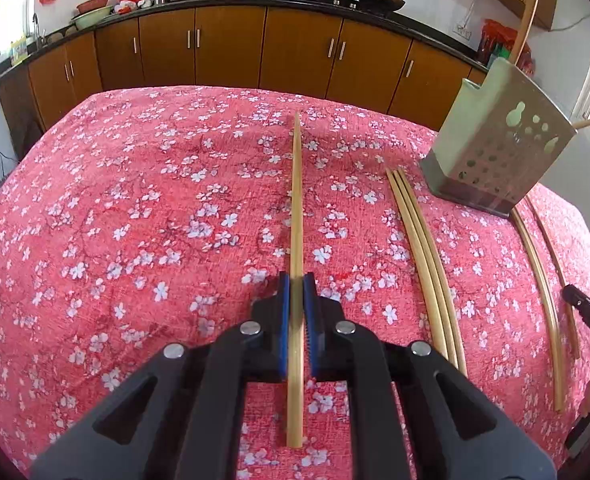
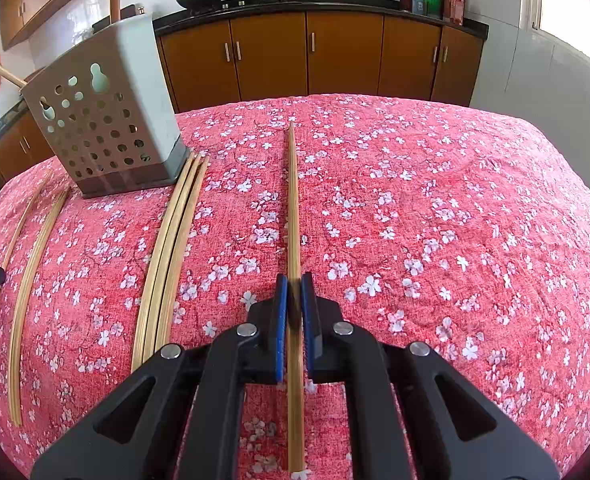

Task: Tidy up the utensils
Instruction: 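Grasp a single chopstick with the left tool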

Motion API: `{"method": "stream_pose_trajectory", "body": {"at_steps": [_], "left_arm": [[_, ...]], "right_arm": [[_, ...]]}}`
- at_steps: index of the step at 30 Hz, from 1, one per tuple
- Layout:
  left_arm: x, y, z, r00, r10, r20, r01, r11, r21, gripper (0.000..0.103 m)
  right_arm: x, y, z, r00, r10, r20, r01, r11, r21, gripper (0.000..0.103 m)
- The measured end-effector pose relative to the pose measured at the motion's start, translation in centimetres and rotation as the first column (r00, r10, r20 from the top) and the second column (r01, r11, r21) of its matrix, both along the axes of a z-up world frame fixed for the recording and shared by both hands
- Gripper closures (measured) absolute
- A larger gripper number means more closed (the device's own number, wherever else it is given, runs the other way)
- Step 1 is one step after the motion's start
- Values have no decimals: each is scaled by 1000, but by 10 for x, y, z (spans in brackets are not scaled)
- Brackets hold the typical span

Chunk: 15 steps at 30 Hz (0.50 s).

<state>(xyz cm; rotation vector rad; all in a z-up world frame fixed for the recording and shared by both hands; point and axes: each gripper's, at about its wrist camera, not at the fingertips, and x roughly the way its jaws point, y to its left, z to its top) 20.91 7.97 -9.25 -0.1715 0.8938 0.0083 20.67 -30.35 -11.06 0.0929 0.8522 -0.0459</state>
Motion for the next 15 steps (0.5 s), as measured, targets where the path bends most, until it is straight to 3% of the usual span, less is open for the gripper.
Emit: {"method": "stream_pose_trajectory", "body": {"at_steps": [15], "left_arm": [[-2,-1,0,1000,1,8,-1,1000,-18,92]], "right_arm": [[-5,5,0,1000,-1,2,1,1000,-19,95]]}}
